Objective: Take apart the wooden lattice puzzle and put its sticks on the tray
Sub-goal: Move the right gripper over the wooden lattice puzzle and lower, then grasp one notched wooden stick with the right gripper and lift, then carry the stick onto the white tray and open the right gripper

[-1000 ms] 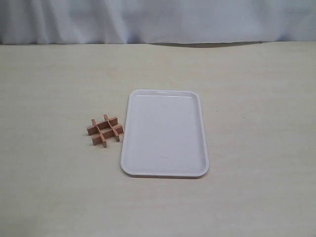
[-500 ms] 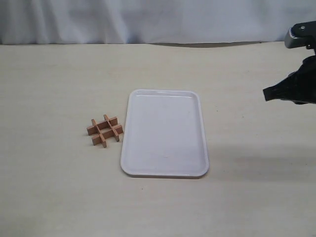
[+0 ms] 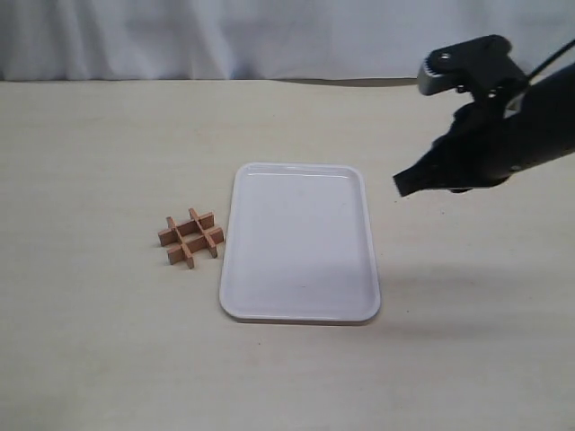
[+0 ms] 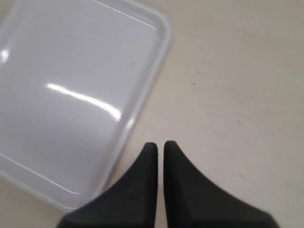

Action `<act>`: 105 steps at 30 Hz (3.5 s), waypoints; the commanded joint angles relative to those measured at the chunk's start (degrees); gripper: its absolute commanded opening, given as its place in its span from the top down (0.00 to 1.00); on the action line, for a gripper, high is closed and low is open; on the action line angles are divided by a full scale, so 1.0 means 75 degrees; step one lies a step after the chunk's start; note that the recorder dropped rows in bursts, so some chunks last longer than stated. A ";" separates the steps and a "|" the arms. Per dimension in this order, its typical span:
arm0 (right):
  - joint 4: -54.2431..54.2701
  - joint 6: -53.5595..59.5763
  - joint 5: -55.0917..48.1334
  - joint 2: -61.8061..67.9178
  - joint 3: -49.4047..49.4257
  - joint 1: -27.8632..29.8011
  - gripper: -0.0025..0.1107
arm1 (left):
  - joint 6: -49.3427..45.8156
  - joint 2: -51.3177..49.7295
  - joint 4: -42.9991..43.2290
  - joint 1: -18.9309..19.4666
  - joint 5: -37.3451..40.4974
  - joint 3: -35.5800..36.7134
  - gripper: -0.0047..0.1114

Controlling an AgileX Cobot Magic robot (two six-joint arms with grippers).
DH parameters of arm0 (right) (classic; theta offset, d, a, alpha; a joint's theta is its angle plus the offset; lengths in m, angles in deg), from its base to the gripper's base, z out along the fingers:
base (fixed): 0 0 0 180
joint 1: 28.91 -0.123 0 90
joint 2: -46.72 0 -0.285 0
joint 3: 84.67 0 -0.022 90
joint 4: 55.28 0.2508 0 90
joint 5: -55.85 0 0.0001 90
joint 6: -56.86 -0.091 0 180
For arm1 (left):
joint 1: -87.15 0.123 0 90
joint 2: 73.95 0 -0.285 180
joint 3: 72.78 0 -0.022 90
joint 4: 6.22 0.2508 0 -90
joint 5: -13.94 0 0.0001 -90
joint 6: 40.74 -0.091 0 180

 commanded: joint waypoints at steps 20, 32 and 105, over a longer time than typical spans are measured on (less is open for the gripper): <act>-0.0836 -0.1305 -0.1418 0.4493 -0.4295 -0.4095 0.82 | 0.0007 0.0007 0.0017 0.0003 -0.0064 0.0014 0.96; -0.1690 -0.2051 -0.0642 0.5026 -0.4433 -0.4080 0.60 | 0.0007 0.0007 0.0017 0.0003 -0.0064 0.0014 0.96; -0.6969 -0.4036 -0.1221 0.4374 -0.2874 -0.3110 0.94 | 0.0007 0.0007 0.0017 0.0003 -0.0064 0.0014 0.96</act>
